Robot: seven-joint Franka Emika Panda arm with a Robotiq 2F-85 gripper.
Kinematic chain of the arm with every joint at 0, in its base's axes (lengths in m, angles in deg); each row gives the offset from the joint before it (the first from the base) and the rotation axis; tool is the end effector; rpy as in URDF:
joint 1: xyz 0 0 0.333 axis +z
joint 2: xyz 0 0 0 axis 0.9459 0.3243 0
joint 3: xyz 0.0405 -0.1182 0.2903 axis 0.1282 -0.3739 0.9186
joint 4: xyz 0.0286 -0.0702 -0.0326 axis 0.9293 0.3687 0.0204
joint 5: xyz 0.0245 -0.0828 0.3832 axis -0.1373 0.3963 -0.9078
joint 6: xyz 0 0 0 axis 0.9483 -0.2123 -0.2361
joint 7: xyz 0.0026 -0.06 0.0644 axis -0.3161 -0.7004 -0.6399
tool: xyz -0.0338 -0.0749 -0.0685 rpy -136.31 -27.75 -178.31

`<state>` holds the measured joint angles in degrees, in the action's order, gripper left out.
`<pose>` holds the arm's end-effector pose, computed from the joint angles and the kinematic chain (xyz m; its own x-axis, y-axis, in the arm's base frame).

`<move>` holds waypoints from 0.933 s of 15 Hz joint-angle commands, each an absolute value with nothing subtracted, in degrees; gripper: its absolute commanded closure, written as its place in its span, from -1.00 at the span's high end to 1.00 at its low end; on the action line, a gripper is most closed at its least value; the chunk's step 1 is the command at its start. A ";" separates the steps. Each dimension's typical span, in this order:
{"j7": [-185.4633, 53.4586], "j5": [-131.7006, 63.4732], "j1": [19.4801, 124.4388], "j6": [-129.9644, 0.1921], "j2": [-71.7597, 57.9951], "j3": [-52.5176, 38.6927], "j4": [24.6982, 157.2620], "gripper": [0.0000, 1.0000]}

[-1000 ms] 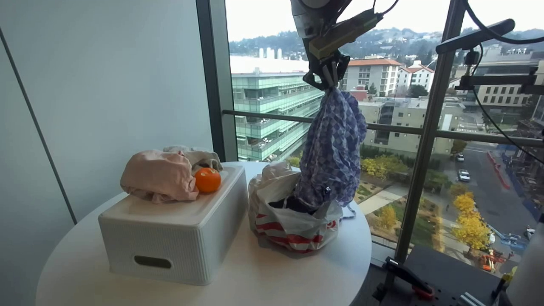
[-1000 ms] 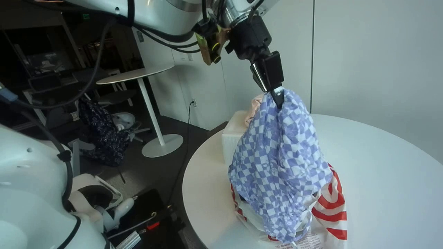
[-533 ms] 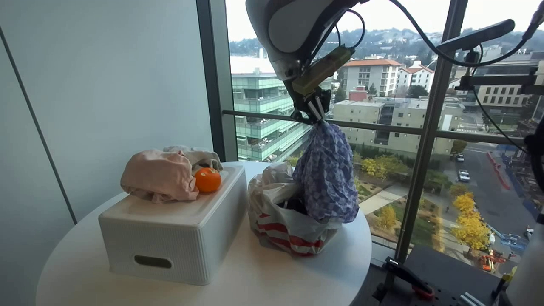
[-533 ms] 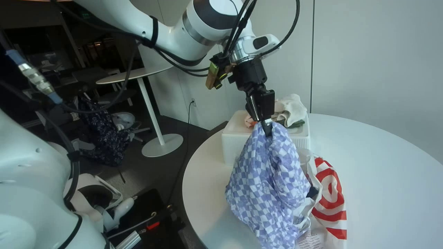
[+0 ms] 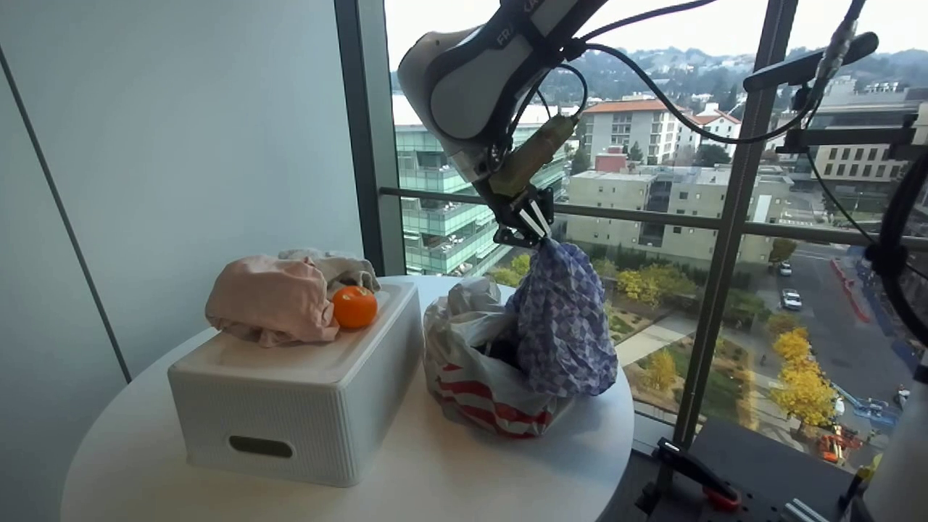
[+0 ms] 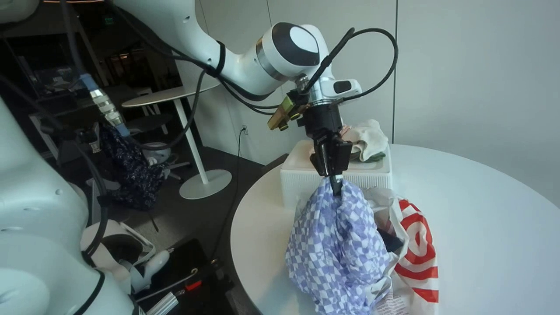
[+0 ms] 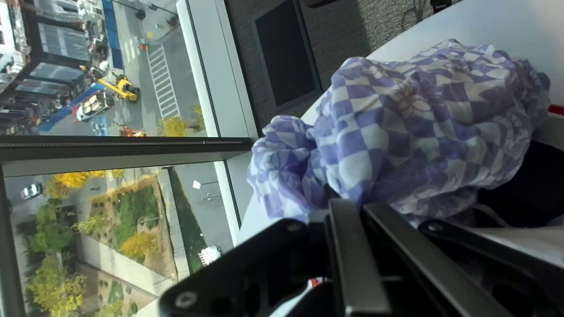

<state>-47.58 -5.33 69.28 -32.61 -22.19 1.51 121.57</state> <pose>0.5032 -0.0217 0.3784 0.9629 -0.1844 -0.1971 -0.0455 -0.8306 0.5550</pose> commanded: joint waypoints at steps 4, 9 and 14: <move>-53.31 -8.52 71.96 -30.53 -11.82 0.04 116.19 -0.98; -52.99 -8.48 72.61 -29.46 -3.27 -1.78 112.86 -0.98; -53.91 -10.65 73.30 -36.31 1.51 -1.77 110.30 -0.98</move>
<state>-52.05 -7.90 71.92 -33.42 -0.61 -1.24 113.41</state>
